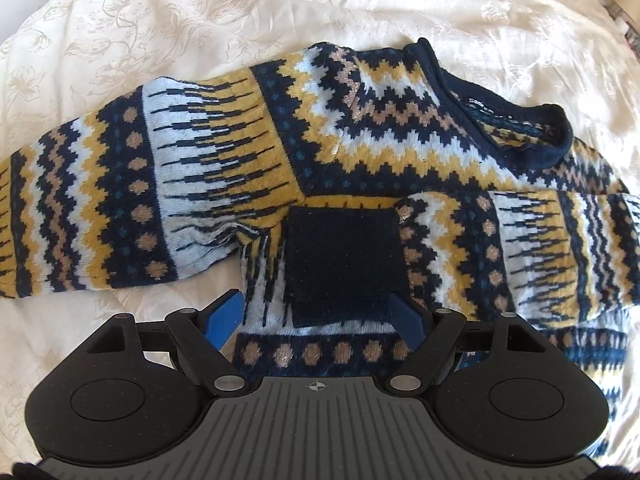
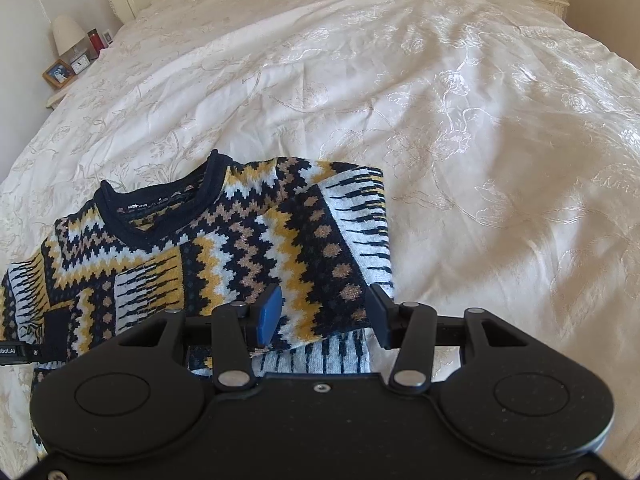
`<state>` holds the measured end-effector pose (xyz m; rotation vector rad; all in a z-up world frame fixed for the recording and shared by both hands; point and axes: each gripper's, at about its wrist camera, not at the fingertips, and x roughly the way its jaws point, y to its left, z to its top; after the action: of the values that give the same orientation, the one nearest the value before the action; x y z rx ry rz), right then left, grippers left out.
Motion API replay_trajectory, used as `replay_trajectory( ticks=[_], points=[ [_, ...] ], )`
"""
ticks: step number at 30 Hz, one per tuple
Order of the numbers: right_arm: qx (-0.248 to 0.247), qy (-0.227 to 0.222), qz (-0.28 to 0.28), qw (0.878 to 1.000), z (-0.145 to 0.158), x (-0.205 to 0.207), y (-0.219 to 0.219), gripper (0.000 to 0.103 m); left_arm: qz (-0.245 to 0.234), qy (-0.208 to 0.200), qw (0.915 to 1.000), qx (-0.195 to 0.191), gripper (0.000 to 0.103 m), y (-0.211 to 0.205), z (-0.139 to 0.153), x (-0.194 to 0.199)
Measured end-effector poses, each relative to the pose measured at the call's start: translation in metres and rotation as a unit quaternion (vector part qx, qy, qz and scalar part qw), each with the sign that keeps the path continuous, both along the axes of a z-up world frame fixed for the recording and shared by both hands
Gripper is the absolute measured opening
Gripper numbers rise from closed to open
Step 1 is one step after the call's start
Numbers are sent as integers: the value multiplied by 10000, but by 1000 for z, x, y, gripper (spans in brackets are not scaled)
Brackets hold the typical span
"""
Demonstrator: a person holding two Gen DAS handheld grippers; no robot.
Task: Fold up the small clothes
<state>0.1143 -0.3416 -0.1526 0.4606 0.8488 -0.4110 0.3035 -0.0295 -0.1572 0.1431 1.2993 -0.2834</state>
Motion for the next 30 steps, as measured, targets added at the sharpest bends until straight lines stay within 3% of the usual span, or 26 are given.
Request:
replay_trajectory(
  ticks=[5,7,9,11,18,25,28,30],
  points=[
    [-17,-49,-43,10000,3,0,-2,55,93,183,9998,29,76,-1,-13,9],
    [-6,-63,-67,10000,3,0,-3,55,167,147,9998,14,57,0,-14,8],
    [-9,-66,-98,9999,2,-1,-3,55,189,70,9998,12,16,1,-11,6],
    [21,-70,-137,9999,2,-1,-5,55,189,-8,9997,120,9,1,-4,4],
    [-100,-24,-217,9997,2,3,-26,58,484,-169,9983,-265,8,21,29,0],
    [43,252,-355,9990,-22,35,-66,56,222,-224,9993,207,8,4,10,0],
    [434,495,-393,9971,-39,48,-81,42,191,-117,9993,306,8,1,0,2],
    [612,626,-280,9958,-46,55,-85,7,129,-67,9992,369,9,0,-5,3]
  ],
)
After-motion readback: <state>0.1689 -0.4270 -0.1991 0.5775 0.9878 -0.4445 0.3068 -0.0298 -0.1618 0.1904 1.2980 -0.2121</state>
